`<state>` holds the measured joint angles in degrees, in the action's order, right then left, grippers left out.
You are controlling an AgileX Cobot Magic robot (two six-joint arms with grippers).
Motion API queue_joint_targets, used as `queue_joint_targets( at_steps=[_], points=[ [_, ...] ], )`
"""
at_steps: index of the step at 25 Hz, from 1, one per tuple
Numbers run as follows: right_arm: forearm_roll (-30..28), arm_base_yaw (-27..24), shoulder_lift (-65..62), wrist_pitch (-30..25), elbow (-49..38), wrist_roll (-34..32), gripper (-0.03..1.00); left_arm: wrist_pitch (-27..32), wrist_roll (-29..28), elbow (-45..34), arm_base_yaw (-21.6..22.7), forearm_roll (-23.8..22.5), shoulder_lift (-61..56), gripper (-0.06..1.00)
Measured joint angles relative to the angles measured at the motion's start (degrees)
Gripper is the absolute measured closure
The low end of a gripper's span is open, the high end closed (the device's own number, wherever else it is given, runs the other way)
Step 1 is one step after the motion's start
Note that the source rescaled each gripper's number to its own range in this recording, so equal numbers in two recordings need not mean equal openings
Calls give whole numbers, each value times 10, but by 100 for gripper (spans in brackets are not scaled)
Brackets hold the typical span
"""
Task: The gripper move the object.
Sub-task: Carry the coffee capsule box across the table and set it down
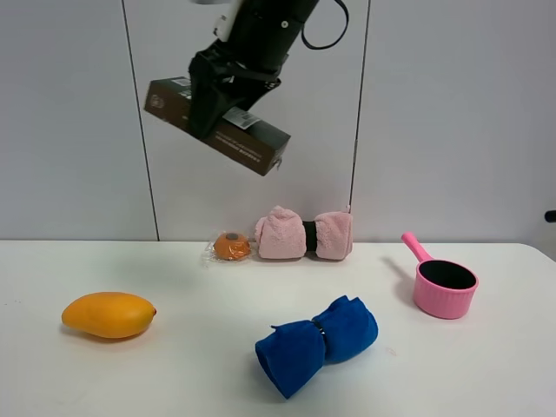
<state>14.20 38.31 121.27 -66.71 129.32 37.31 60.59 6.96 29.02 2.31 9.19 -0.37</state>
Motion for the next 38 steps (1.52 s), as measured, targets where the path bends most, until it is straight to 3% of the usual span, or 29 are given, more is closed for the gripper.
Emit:
queue_joint_targets(
  at_steps=[10,17,24,38],
  points=[
    [28,127,44,-8,2,86,97,0,0,0,0,0,0,-6],
    [23,168,131,-21,2,87,97,0,0,0,0,0,0,-6],
    [-15,175,188,-19,2,83,97,0,0,0,0,0,0,-6],
    [-61,175,243,17,2,-31,97,0,0,0,0,0,0,-6]
  ],
)
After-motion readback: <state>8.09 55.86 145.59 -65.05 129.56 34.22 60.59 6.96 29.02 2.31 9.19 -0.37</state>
